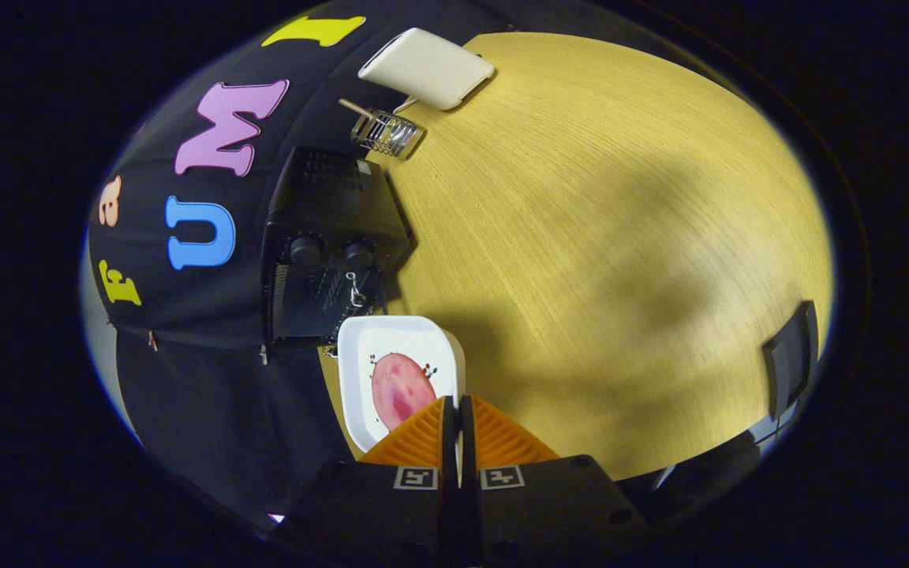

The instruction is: Open the toaster oven, put the food inside, and close the toaster oven door.

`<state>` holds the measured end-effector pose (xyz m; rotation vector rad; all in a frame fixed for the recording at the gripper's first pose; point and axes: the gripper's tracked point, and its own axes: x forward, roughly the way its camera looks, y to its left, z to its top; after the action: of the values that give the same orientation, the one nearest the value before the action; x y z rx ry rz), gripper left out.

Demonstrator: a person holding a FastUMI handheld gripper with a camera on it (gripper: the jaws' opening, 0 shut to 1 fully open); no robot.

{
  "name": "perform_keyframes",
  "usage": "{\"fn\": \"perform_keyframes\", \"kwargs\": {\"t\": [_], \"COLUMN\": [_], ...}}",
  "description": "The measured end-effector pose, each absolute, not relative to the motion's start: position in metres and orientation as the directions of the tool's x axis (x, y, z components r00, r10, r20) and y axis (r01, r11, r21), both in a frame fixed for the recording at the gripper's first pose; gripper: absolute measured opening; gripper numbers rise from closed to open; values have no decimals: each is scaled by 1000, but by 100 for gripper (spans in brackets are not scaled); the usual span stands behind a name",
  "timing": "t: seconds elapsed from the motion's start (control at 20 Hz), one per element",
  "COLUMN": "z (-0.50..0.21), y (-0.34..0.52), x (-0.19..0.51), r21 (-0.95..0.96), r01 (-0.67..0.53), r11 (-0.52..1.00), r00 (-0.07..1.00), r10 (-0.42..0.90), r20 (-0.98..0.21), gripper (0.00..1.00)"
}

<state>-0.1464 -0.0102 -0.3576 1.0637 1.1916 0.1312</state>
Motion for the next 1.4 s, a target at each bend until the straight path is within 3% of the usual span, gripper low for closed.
{"fn": "perform_keyframes", "kwargs": {"t": [0.6,1.4], "z": [-311,-342], "y": [117,193], "x": [-101,-19], "r21": [748,688], "r01": [478,675], "r11": [460,268], "r00": [570,635], "r10": [485,265], "r20": [-663,-726], "gripper": [5,5]}}
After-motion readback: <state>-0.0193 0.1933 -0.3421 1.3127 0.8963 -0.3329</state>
